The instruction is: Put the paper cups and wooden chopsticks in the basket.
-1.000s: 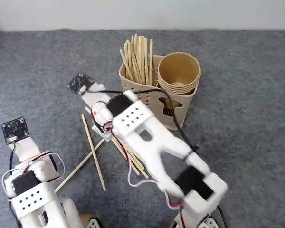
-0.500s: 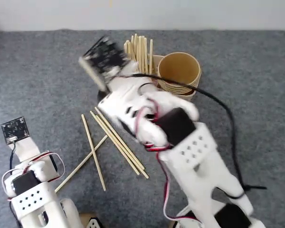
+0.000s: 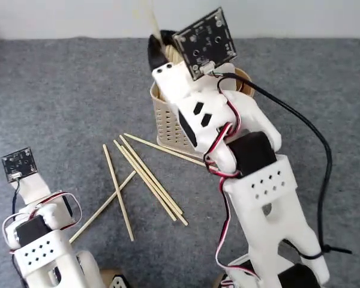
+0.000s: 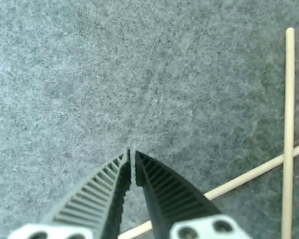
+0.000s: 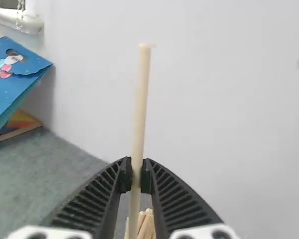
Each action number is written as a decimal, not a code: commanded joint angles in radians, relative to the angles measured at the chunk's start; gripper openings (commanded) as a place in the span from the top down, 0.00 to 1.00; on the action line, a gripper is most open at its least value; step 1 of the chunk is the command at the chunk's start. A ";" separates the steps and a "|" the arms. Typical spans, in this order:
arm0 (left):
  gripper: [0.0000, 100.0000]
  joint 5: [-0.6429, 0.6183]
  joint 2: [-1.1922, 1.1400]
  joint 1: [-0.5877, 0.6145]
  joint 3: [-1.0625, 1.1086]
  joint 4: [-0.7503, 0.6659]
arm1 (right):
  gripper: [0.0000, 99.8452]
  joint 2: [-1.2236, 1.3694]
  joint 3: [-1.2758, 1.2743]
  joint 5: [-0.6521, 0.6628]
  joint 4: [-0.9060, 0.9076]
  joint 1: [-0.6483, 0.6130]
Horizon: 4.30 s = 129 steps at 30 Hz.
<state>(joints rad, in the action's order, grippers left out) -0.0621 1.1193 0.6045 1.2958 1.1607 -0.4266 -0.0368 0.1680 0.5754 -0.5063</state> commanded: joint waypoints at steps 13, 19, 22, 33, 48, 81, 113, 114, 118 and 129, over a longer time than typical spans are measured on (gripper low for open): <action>0.99 0.008 0.020 0.005 -0.005 -0.018 | 0.95 -0.033 -0.414 0.002 -0.576 0.079; 0.99 0.008 0.020 0.005 -0.005 -0.018 | 0.79 -0.038 -0.253 -0.101 -0.292 0.074; 0.99 0.008 0.020 0.005 -0.005 -0.018 | 0.82 -0.031 -0.115 -0.140 -0.053 0.028; 0.99 0.008 0.020 0.005 -0.005 -0.018 | 0.85 0.024 -0.144 -0.147 0.510 -0.222; 0.99 0.008 0.020 0.005 -0.005 -0.018 | 0.84 0.553 -0.247 -0.147 0.348 -0.286; 0.99 0.008 0.020 0.005 0.005 -0.035 | 0.99 0.673 -0.074 -0.140 0.467 -0.298; 0.99 0.008 0.020 0.005 0.005 -0.035 | 0.99 -0.077 -0.247 -0.048 0.119 -0.154; 0.99 0.008 0.020 0.005 0.005 -0.035 | 0.99 -0.081 -0.281 -0.038 0.061 -0.143; 0.99 0.008 0.020 0.005 0.005 -0.035 | 0.99 -0.081 -0.370 -0.032 -0.156 -0.104; 0.99 0.008 0.020 0.005 0.005 -0.035 | 0.99 -0.082 -0.385 -0.040 -0.476 -0.088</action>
<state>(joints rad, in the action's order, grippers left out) -0.0621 1.1193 0.6045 1.3050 1.1423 -0.4695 -0.4342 0.1235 0.1857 -0.6076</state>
